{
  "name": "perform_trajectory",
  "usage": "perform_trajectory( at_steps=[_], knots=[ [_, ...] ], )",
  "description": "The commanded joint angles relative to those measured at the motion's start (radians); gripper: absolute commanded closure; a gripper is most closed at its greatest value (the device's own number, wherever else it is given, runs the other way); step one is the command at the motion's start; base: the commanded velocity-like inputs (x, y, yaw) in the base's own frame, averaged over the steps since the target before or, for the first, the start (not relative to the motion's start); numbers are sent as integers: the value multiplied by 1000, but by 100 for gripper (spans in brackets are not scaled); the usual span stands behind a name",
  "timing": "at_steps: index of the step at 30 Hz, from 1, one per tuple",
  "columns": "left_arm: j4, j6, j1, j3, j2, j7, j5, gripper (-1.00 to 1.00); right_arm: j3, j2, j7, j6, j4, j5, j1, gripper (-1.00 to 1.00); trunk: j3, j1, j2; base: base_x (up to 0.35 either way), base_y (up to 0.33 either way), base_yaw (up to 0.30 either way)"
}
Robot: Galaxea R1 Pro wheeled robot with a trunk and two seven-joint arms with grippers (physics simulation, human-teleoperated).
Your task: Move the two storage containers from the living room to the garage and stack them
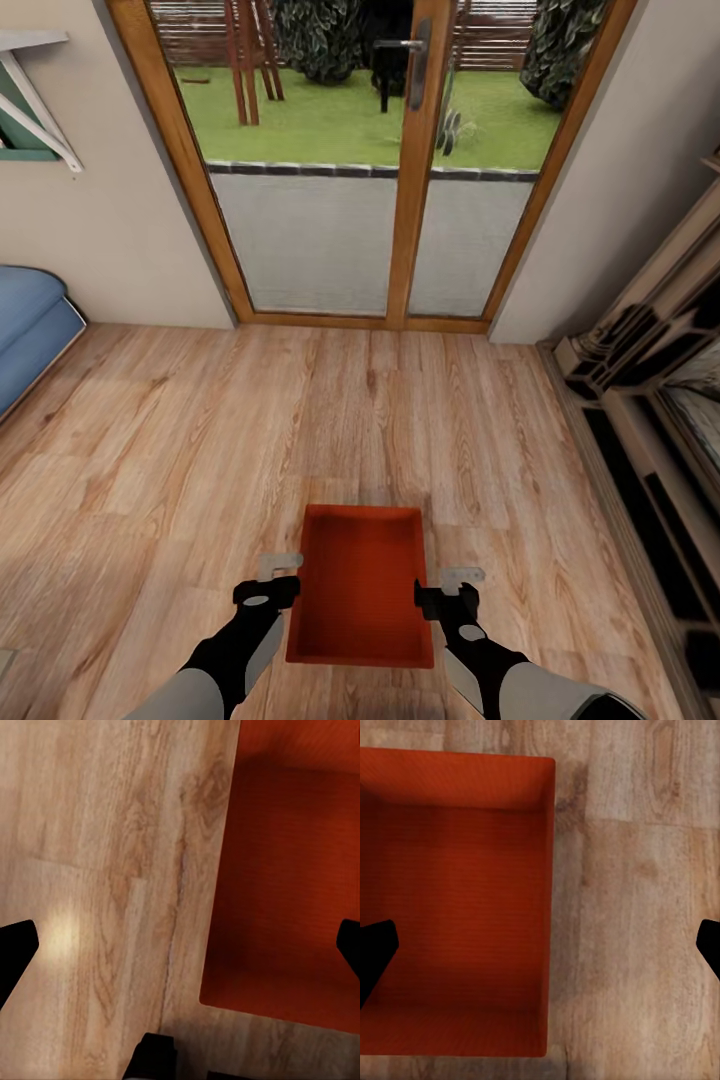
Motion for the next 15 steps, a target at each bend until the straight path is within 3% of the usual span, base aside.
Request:
perform_trajectory(
  at_steps=[1, 15],
  knots=[
    [-2, 5, 0, -9, 1, 8, 10, -100, 9, 0, -4, -3, 1, -8, -1, -100, -4, 4, -8, 0, 0, 0],
    [-1, 5, 0, -9, 0, 7, 9, -100, 7, 1, -4, -2, 1, -8, -1, -100, -48, 58, -106, 0, 0, 0]
  ],
)
